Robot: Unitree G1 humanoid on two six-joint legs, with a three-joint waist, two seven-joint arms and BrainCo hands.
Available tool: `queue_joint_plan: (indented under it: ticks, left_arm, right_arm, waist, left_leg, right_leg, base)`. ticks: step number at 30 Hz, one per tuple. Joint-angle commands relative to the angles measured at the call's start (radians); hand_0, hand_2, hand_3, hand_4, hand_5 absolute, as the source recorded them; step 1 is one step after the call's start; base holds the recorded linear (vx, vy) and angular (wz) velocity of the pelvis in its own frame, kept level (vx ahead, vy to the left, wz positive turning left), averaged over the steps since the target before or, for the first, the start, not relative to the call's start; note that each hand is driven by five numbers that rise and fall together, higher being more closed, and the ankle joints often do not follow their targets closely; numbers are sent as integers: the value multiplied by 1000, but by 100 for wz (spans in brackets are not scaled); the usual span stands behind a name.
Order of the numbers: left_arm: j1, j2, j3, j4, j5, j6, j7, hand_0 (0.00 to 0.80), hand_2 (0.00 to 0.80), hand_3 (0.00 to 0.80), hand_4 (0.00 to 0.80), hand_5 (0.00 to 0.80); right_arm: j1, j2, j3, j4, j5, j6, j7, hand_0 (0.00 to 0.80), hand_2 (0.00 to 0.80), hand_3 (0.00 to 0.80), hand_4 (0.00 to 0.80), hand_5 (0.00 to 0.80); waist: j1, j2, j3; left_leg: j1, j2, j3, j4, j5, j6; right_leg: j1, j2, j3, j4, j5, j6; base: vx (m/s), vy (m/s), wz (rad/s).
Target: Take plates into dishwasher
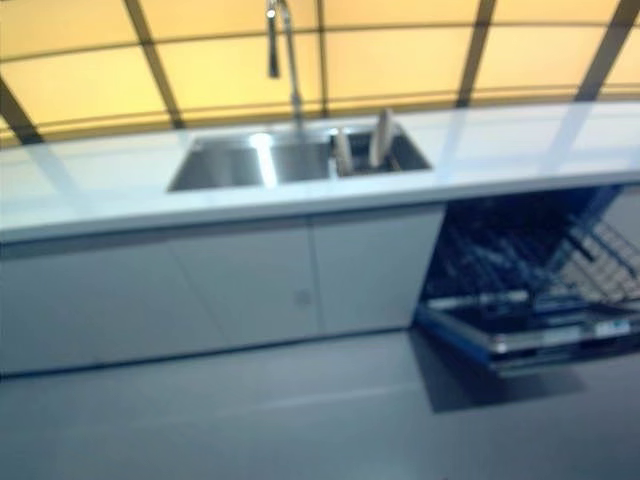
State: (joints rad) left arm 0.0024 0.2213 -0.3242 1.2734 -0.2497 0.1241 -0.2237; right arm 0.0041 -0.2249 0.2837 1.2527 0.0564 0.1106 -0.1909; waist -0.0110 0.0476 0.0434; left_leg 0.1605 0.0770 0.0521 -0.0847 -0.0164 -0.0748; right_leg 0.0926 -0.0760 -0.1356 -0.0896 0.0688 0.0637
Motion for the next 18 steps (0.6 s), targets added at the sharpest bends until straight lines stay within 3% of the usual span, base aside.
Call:
queue_joint_plan:
  ticks: [1, 6, 13, 18]
  left_arm:
    - [-56, -51, -19, 26, 37, 3, 0, 0, 0, 0, 0, 0]
    - [-67, -54, -19, 4, 1, -11, -27, 0, 0, 0, 0, 0]
    - [-51, -65, -18, 18, -5, 2, -18, 0, 0, 0, 0, 0]
    - [-47, -69, -22, 28, 7, 38, -9, 0, 0, 0, 0, 0]
  right_arm:
    - [-46, 42, 19, 60, 35, -11, 86, 0, 0, 0, 0, 0]
    - [-56, 38, 25, 64, 30, -61, 141, 0, 0, 0, 0, 0]
    - [-53, 38, 18, 85, -25, -107, 56, 0, 0, 0, 0, 0]
    - [-53, 39, 18, 85, -26, -128, 64, 0, 0, 0, 0, 0]
  waist:
    - [1, -41, 51]
    - [-1, -31, 56]
    - [-8, -25, 42]
    - [-12, -27, 39]
  left_leg:
    - [-37, -109, -47, -3, 26, 94]
    - [-32, -107, -45, -3, 27, 92]
    - [-18, -104, -35, -3, 19, 92]
    - [-18, -101, -31, -3, 23, 90]
  right_leg:
    - [21, 24, 32, 17, -13, -1]
    - [24, 23, 27, 21, -18, -4]
    - [37, 27, 31, 14, -21, -6]
    - [38, 34, 37, 12, -20, -8]
  base:
    - [0, 0, 0]
    - [0, 0, 0]
    - [0, 0, 0]
    - [3, -43, 0]
